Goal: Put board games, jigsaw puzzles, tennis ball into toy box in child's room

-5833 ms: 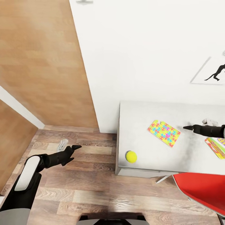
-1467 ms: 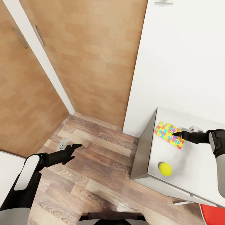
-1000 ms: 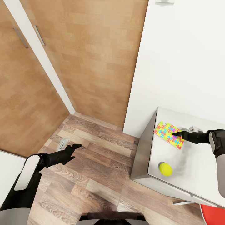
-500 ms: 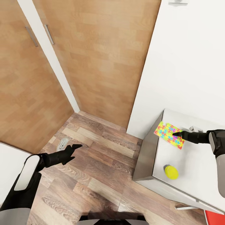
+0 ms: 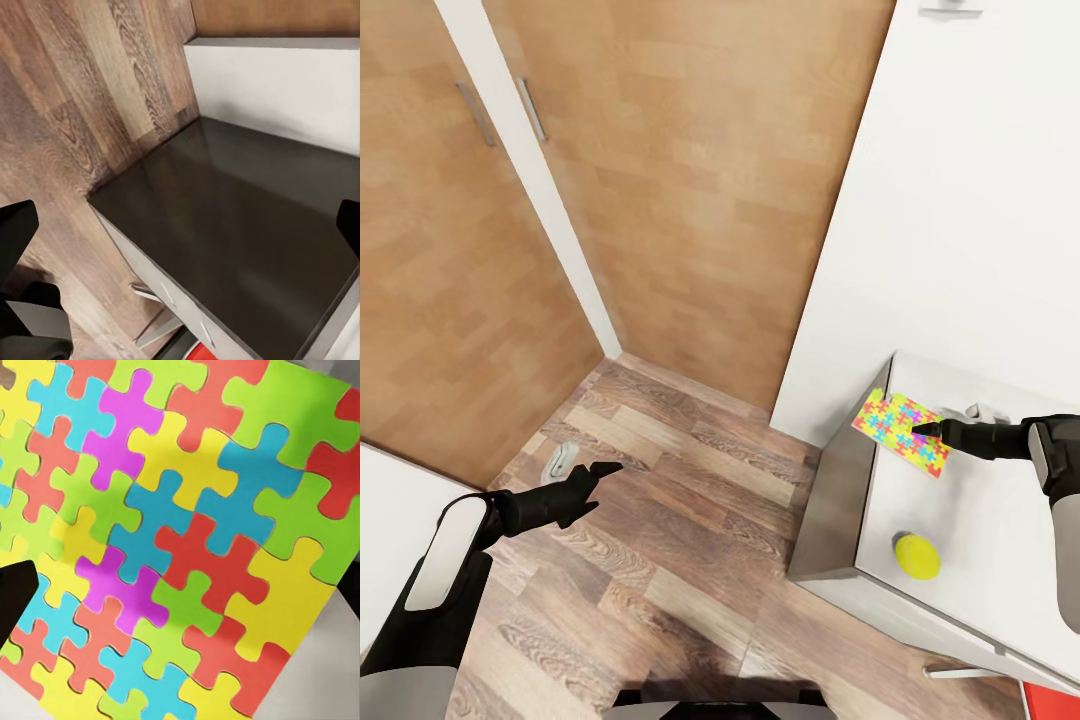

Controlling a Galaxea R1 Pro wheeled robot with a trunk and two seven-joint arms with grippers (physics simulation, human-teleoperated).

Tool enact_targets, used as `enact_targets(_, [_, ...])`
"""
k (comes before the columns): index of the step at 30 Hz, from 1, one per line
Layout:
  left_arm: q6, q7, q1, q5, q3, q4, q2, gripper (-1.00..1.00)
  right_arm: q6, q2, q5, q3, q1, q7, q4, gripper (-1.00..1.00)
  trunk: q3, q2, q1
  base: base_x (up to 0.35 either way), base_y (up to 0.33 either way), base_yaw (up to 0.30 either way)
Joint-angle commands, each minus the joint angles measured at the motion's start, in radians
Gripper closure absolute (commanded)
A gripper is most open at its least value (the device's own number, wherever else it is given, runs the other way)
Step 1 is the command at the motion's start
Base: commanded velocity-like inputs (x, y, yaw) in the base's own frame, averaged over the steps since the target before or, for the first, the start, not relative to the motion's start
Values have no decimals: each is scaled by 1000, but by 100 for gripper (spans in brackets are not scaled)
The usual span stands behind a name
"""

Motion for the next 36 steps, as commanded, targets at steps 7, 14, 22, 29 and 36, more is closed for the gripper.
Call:
enact_targets(7, [3, 11, 0, 10, 1, -1, 0, -100, 8, 1, 1, -4, 0, 9, 21, -100, -2, -1, 1, 0, 0, 8])
enact_targets(14, [3, 11, 0, 9, 0, -1, 0, -100, 8, 1, 1, -4, 0, 9, 21, -100, -2, -1, 1, 0, 0, 2])
enact_targets(22, [3, 11, 2, 8, 0, 3, 0, -100, 7, -12, 1, -5, -1, 8, 20, -100, -2, -1, 1, 0, 0, 0])
enact_targets(29, [1, -6, 1, 1, -18, 35, -3, -100, -16, -86, -1, -15, -1, 4, -3, -100, -2, -1, 1, 0, 0, 0])
enact_targets(36, [-41, -194, -19, -22, -122, 160, -14, -100, -34, -130, -10, -87, 24, 21, -168, -100, -2, -1, 1, 0, 0, 0])
